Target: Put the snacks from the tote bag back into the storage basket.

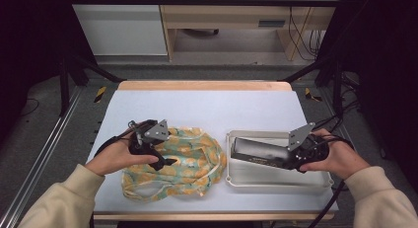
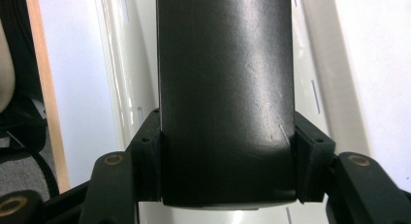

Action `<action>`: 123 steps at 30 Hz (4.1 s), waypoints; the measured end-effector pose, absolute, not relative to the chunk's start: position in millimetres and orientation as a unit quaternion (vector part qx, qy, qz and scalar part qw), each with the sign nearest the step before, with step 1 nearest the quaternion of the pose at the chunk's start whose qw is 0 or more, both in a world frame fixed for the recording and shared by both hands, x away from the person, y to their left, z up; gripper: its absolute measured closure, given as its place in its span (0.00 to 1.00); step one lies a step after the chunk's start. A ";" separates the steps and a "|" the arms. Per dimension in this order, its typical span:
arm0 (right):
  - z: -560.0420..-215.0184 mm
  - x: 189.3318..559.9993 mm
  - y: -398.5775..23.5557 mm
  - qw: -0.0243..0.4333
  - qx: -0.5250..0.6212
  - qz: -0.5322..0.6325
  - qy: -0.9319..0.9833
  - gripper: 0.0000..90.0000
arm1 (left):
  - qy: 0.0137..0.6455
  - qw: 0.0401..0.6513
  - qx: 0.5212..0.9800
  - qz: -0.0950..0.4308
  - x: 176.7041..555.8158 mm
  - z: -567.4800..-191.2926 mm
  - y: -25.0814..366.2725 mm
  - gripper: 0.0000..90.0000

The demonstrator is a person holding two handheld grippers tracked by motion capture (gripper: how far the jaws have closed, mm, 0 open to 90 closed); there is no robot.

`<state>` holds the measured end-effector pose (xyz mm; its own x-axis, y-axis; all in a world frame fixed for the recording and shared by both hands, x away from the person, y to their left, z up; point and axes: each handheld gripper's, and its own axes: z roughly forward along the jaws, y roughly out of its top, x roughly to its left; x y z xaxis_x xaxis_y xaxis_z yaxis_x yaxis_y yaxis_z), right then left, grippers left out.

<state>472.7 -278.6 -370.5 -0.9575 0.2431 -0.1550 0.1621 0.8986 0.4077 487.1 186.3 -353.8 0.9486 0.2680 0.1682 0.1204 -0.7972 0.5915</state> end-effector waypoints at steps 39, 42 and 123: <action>-388.5 478.7 -295.8 0.068 0.080 0.185 0.977 0.48 | 0.156 0.312 0.929 0.122 481.2 -365.3 240.7 0.11; -391.0 480.1 -293.2 0.065 0.079 0.178 0.979 0.48 | 0.157 0.313 0.929 0.122 480.8 -365.9 240.8 0.11; -419.9 486.2 -267.9 0.054 0.094 0.179 0.978 0.10 | 0.152 0.307 0.934 0.102 479.2 -381.7 237.2 0.09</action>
